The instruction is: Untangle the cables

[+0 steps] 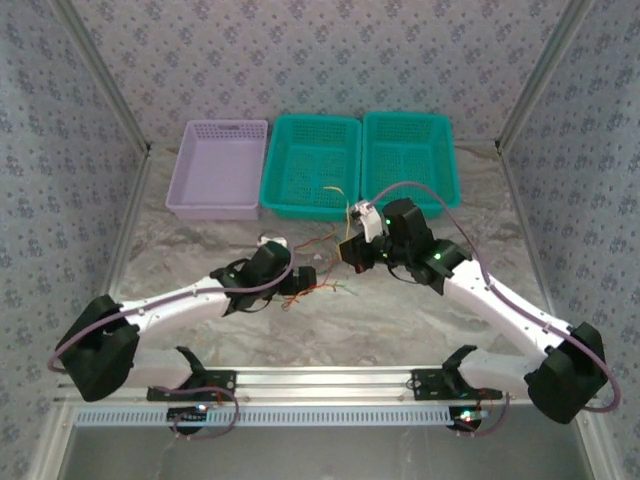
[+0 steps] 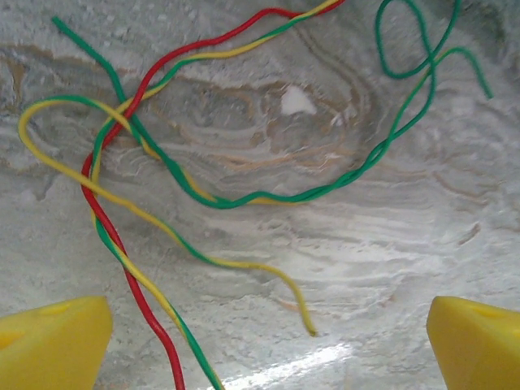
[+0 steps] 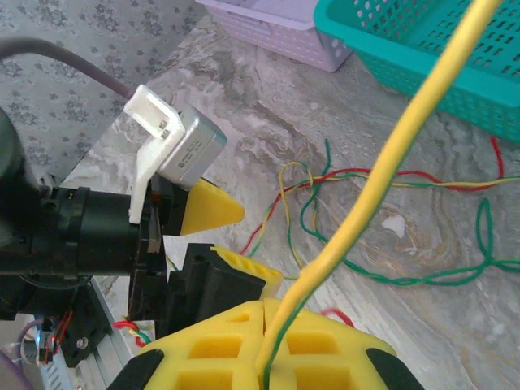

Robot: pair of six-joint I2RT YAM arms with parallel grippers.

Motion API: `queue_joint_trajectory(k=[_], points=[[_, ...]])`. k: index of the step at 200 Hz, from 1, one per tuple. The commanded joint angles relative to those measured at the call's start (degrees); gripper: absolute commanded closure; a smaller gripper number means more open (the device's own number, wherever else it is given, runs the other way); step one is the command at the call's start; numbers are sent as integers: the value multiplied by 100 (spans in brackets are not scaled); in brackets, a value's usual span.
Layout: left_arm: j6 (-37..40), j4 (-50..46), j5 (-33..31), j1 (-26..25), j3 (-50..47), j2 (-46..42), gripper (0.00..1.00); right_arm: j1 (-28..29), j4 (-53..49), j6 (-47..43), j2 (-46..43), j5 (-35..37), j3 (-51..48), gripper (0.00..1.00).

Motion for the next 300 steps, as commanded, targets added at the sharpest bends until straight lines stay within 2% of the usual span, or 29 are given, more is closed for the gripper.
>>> queue_joint_trajectory(k=[1,40,88,137,211,300], points=[[-87,201,-8,-47,-84,67,0,-1,-266,-127,-303,349,0,100],[-59,162,-109,-47,-149,92,0,-27,-577,-103,-658,1074,32,100],[-10,35,-292,-40,-257,-182,0,-134,-693,34,-1115,1273,-123,100],[-10,323,-248,-40,-667,-803,0,-203,-918,212,-1433,1543,-52,100],[-220,945,204,-52,-1040,-319,0,-291,-1104,780,-1778,2074,-135,100],[-217,865,-36,-182,-725,346,0,-616,-1554,1340,-1989,1692,299,100]])
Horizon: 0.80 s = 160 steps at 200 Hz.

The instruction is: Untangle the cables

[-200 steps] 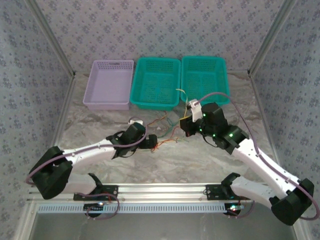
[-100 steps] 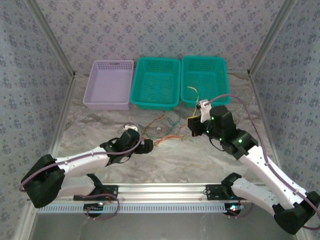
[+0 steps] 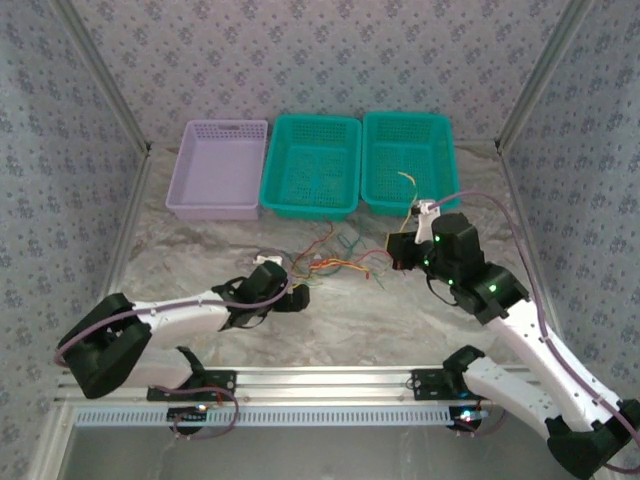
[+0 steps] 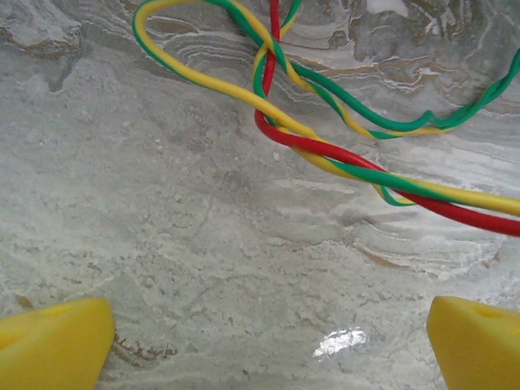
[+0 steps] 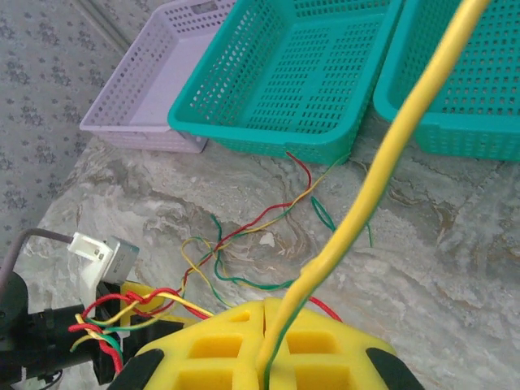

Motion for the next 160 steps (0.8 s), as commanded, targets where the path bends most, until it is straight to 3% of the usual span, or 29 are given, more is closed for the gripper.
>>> queue_joint_trajectory(k=[1,25,100,124,160], points=[[-51,58,43,-63,234,229,0,-85,-222,245,-92,-128,314,100],[-34,-14,-130,-78,131,-267,0,-126,-342,395,-159,-125,275,100],[437,-1499,-720,-71,85,-3303,0,-432,-443,663,-311,-666,633,100],[423,-1987,-639,-76,232,-3730,0,-540,-368,843,-271,-794,624,100],[514,-2262,-356,-81,435,-4098,0,-811,164,1532,-126,-1717,517,100]])
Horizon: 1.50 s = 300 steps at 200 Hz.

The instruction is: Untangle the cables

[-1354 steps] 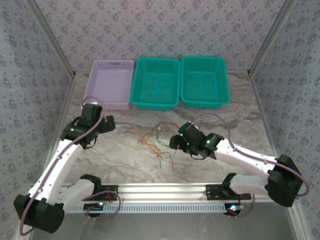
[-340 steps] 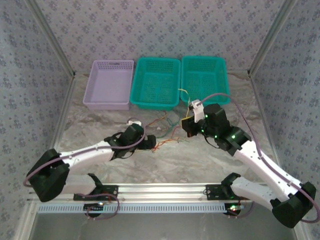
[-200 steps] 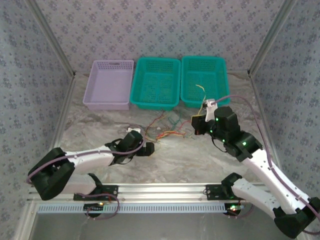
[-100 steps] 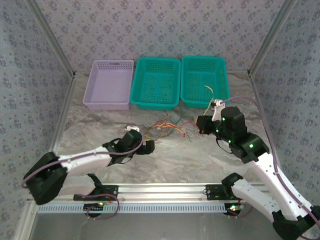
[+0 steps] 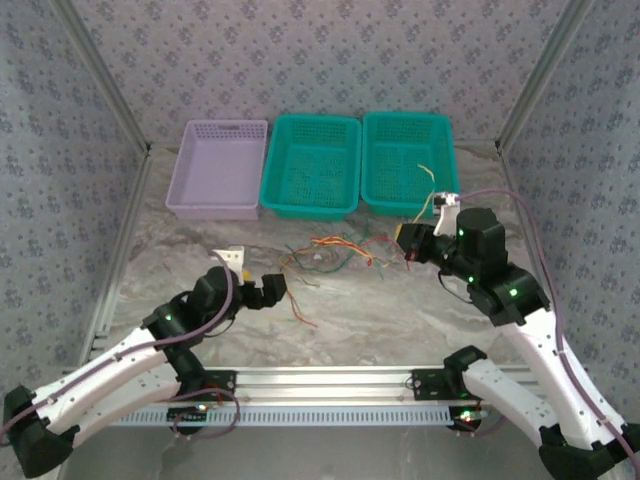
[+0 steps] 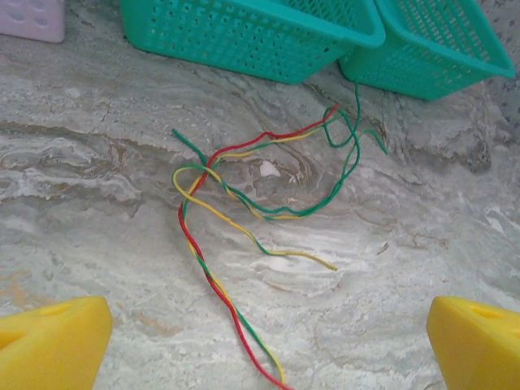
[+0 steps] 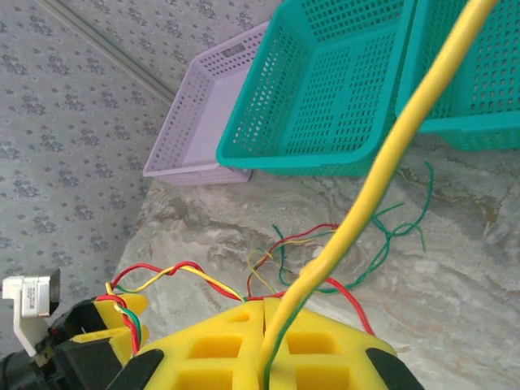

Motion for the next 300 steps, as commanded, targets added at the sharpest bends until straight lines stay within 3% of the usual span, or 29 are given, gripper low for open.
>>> queue_joint_trajectory(k=[1,54,78,163,242,300], points=[[182,-412,186,-39,372,-228,0,-164,425,595,82,-796,37,100],[483,233,983,-76,567,-244,0,-258,622,893,372,-1032,177,100],[555,850,1184,-356,394,-203,0,-257,846,1181,420,-1172,158,100],[1109,2704,636,-1915,103,511,0,-255,1325,1951,767,-1233,385,100],[480,5541,830,-1996,-698,790,3,0,2351,2417,683,-1371,25,100],[315,5796,782,-2005,-732,674,6,160,2735,2486,701,-1397,-153,100]])
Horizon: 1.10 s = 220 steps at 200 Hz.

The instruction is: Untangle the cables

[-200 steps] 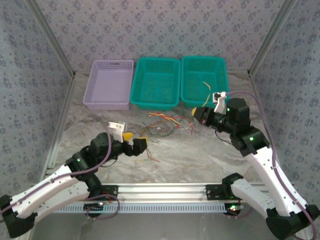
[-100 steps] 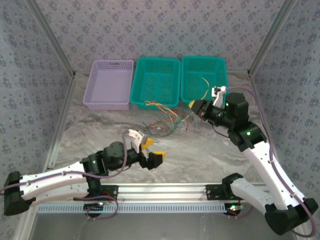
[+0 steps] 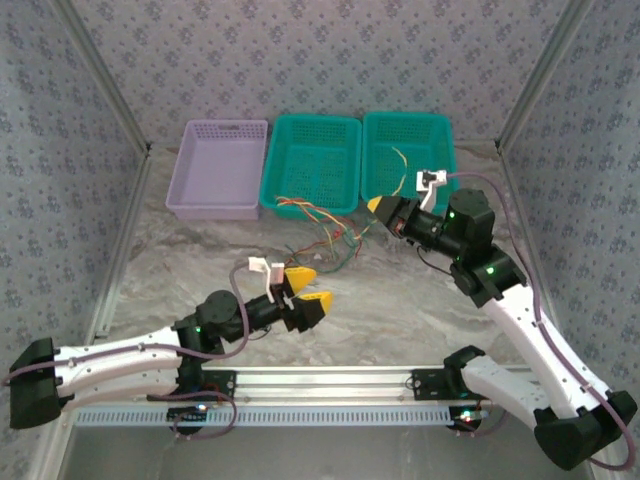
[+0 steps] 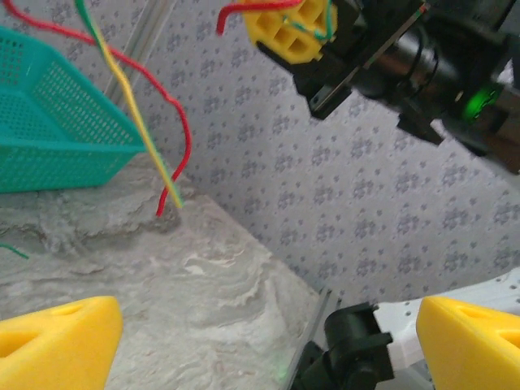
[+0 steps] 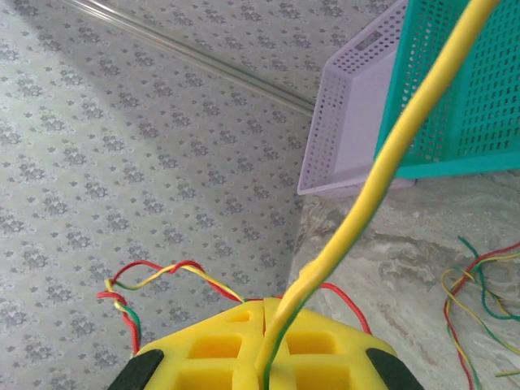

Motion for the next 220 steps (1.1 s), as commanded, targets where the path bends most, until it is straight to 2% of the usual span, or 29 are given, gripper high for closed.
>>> queue_joint_trajectory(k=[1,43,76,103,132,162,220], points=[[-117,447,-75,-51,-11,-188,6,59,371,111,-49,-147,-40,100],[156,-449,-325,-51,42,-612,6,83,593,305,-254,-56,-140,100],[20,20,-223,-60,-170,-288,4,123,1426,1056,-253,-89,-473,100],[111,93,-223,-60,-147,-168,3,238,1631,1288,-229,-73,-484,100],[237,282,-355,-55,-143,-142,3,462,1724,1421,-264,108,-528,100],[310,811,-477,-60,-270,-81,2,699,2256,1911,-266,404,-858,100],[378,1004,-481,-59,-238,-68,2,1209,2632,2311,-252,890,-1103,100]])
